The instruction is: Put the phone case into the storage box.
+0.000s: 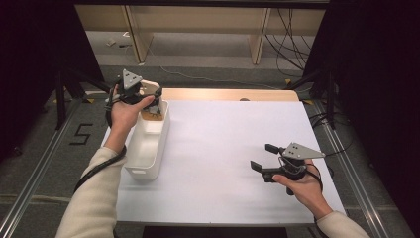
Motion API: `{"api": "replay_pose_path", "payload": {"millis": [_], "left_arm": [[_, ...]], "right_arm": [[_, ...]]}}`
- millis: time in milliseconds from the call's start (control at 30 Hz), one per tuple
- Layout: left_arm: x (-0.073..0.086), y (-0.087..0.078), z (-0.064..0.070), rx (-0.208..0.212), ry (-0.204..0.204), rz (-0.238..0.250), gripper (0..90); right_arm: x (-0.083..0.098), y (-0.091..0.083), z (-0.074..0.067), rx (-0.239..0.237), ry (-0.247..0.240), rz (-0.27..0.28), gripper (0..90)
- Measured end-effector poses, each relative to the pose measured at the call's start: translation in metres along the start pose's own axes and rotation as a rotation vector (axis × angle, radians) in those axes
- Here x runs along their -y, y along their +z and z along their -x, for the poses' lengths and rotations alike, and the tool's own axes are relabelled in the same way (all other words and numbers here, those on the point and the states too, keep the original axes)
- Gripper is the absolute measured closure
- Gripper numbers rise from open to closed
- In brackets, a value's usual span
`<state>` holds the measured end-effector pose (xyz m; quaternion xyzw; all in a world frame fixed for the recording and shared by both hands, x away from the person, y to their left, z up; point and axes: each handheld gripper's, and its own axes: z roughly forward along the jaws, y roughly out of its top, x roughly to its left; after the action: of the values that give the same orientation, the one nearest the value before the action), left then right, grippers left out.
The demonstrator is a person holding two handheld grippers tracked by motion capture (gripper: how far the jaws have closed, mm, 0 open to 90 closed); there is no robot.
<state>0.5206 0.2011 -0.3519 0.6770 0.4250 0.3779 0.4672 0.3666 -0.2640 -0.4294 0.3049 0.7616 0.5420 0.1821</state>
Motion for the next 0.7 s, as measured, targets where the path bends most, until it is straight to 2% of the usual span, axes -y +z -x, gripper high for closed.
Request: {"api": "replay_pose_path", "payload": {"millis": [700], "left_arm": [[0.0003,0.0056,-0.0009,-0.003,0.002,-0.012,10.8]], "right_arm": [[0.0001,-0.0003,0.0,-0.004,0.001,-0.001,15.8]]}}
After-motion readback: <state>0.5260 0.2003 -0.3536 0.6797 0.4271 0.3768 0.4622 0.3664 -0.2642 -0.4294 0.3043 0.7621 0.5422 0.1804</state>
